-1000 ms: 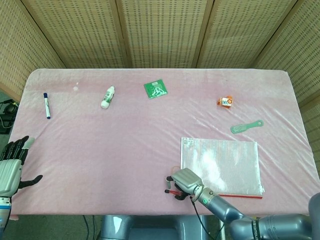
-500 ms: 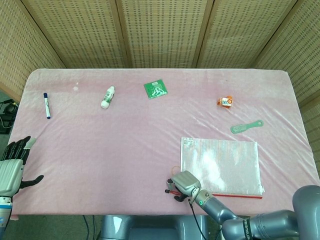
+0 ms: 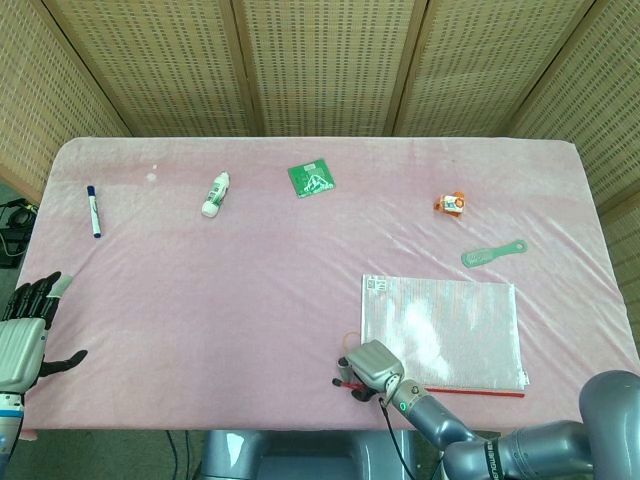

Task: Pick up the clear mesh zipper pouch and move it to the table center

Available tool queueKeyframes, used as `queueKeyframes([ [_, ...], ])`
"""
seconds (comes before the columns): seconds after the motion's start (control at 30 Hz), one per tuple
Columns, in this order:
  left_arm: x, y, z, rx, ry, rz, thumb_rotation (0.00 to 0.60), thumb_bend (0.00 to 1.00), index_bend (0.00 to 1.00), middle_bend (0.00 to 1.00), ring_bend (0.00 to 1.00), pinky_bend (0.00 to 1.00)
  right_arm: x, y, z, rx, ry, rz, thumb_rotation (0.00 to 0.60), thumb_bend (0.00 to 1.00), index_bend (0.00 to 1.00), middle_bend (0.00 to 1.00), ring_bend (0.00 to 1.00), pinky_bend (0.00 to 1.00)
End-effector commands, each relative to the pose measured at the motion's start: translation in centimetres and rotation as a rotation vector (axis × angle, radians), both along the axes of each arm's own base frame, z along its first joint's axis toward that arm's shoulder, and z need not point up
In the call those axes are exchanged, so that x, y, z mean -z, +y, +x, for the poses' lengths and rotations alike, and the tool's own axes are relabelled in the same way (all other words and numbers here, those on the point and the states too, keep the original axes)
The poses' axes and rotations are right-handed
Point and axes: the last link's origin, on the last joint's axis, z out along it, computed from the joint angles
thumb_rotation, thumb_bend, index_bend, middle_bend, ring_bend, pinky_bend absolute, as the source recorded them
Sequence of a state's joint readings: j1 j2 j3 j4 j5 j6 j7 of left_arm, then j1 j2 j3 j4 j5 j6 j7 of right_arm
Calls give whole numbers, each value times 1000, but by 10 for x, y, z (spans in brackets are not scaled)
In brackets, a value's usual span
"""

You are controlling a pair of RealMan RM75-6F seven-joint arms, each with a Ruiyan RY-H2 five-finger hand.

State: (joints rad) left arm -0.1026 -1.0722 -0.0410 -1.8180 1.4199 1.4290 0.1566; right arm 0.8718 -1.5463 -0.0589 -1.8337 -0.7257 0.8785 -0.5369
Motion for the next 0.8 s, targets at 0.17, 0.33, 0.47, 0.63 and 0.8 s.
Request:
queueKeyframes([
  [0.17,0,0,0,1,1,1,600,0,0,0,0,0,2,3,0,5,-17,3,600,553,589,957,939,1000],
  [0.33,0,0,0,2,2,-1,600,0,0,0,0,0,1,3,-1,10,-23,0,600,582,605,959,940,1000],
  [0.47,1,0,0,1,3,-1,600,0,0,0,0,0,1,2,-2,16,-25,-1,600,587,627,962,941,1000],
  [0.63,1,0,1,1,4,-3,600,0,0,0,0,0,1,2,-3,18,-32,-1,600,622,673,969,944,1000],
  [0.8,1,-1,1,1,2,-1,600,0,0,0,0,0,-1,3,-1,16,-53,-2,600,761,727,973,949,1000],
])
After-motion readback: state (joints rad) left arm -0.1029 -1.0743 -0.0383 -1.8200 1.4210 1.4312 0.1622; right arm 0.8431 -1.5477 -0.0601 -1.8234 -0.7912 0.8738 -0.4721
